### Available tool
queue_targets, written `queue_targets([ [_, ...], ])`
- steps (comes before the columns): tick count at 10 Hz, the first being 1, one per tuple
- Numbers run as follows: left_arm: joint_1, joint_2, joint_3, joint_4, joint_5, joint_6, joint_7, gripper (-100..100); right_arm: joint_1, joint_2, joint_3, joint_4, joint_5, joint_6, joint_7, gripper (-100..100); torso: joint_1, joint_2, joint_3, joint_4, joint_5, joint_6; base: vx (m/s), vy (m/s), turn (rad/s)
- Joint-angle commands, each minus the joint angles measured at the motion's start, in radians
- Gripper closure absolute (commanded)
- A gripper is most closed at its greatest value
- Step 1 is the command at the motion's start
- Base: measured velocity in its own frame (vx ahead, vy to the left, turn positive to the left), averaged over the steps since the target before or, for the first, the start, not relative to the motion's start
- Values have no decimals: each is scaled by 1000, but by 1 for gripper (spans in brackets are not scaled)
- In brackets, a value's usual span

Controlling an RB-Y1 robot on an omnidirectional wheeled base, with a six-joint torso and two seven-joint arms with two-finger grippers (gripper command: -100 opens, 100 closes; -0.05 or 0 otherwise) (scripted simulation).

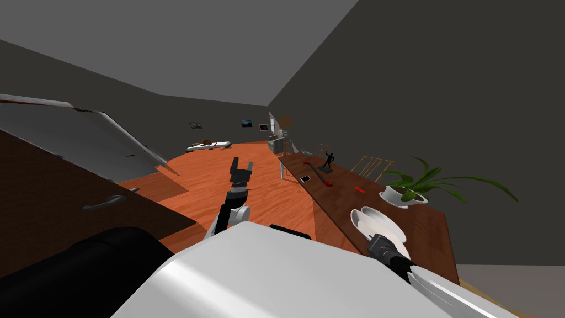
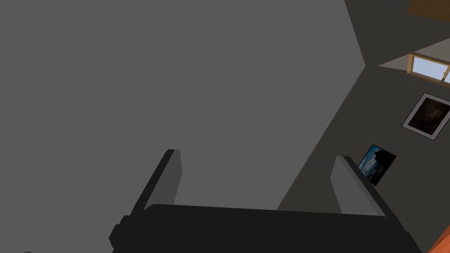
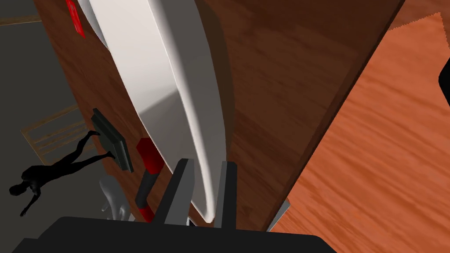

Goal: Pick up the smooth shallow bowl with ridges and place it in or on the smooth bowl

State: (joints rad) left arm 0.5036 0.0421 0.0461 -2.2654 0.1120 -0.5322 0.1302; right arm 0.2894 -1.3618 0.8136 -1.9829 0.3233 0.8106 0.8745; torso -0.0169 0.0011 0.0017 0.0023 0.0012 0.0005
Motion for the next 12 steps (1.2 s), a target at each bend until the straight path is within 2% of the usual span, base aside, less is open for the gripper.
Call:
queue_targets([
  [1,0,0,0,0,0,0,0,0,-8,-27,-18,-4,-28,10,-1,100,0,0,0,0,0,0,7,-145,9],
  [5,0,0,0,0,0,0,0,0,-29,-98,-79,-24,-95,38,-12,100,-6,-7,-4,-1,-1,1,20,-158,15],
  [6,0,0,0,0,0,0,0,0,-21,-80,-66,-16,-74,30,-12,100,-6,-8,-4,-1,-1,1,18,-87,17],
  [7,0,0,0,0,0,0,0,0,-22,-83,-70,-15,-75,33,-13,-100,0,-7,-4,-2,-2,1,4,-19,2],
  [11,0,0,0,0,0,0,0,0,-22,-83,-69,-15,-75,33,-13,-100,8,-5,-3,-1,1,1,0,-2,0],
  [12,0,0,0,0,0,0,0,0,-22,-83,-69,-15,-75,33,-13,0,8,-5,-3,-1,1,1,0,0,0],
])
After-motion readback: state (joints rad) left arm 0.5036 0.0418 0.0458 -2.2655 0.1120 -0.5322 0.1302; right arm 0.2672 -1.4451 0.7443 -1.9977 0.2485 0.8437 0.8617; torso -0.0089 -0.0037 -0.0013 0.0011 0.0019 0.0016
